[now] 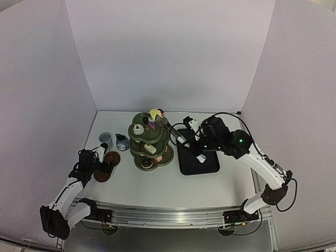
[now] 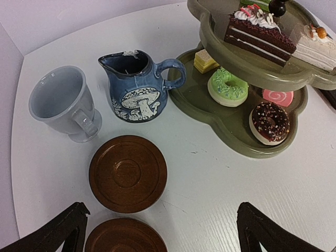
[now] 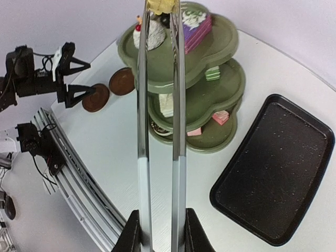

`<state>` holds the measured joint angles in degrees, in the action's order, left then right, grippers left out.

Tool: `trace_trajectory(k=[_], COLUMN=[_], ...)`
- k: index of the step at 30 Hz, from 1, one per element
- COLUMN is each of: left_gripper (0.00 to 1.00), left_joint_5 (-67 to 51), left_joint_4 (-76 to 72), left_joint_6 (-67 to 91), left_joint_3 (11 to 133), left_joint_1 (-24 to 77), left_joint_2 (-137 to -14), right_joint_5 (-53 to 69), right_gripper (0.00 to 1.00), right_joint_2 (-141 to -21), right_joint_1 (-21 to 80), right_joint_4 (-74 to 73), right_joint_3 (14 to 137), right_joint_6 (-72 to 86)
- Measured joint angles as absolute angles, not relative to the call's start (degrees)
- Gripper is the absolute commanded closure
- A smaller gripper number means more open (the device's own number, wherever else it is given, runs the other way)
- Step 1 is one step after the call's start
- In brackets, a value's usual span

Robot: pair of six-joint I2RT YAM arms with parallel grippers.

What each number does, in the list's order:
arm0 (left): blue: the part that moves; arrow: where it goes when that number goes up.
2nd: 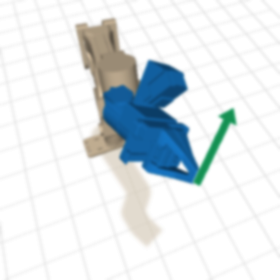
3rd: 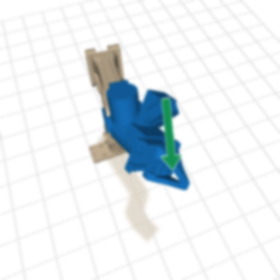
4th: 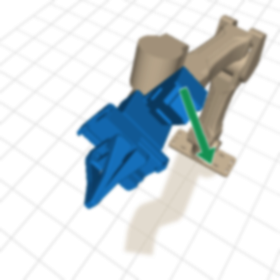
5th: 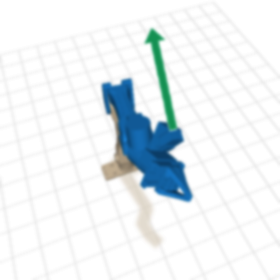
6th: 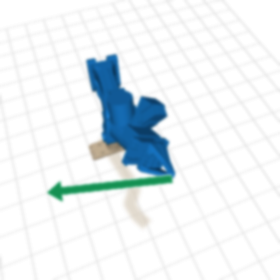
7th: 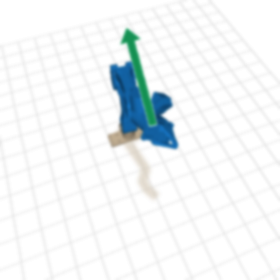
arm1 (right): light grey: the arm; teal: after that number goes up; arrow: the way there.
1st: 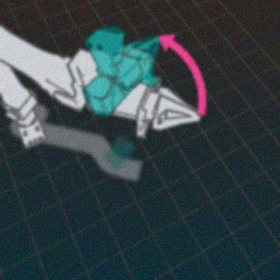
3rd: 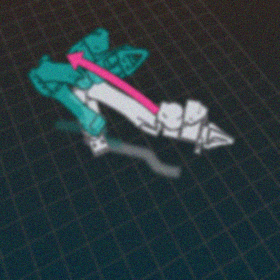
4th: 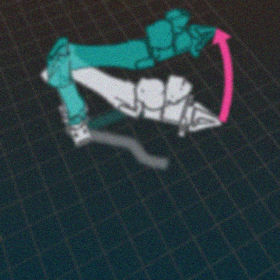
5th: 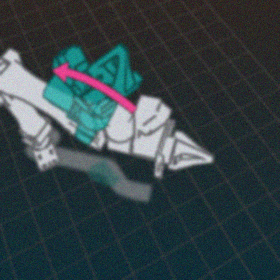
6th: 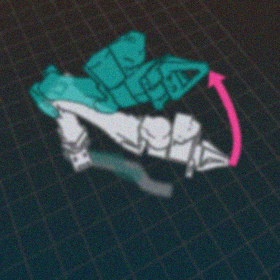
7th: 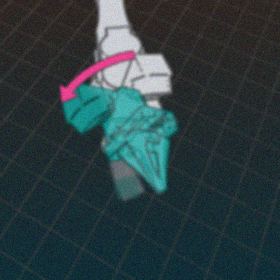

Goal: Serve the afternoon tea

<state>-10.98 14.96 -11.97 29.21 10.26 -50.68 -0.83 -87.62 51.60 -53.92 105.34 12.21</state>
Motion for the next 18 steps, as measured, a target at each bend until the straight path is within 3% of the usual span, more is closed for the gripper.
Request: trace_trajectory(k=[13, 18], left_gripper=[0.0, 0.0], left_joint_5=[-11.46, -11.49], left_joint_4=[14.95, 14.96], left_joint_6=[-11.97, -11.97], left_joint_3=[29.21, 29.21], left_joint_1=[10.26, 10.26], left_joint_2=[-50.65, -50.65], right_joint_5=[1.43, 0.54], right_gripper=[0.99, 0.84], right_joint_2=[-97.47, -99.41], right_joint_1=[53.6, 53.6], right_joint_4=[-58.09, -60.08], right_joint_3=[108.35, 110.87], right_joint_6=[8.47, 7.69])
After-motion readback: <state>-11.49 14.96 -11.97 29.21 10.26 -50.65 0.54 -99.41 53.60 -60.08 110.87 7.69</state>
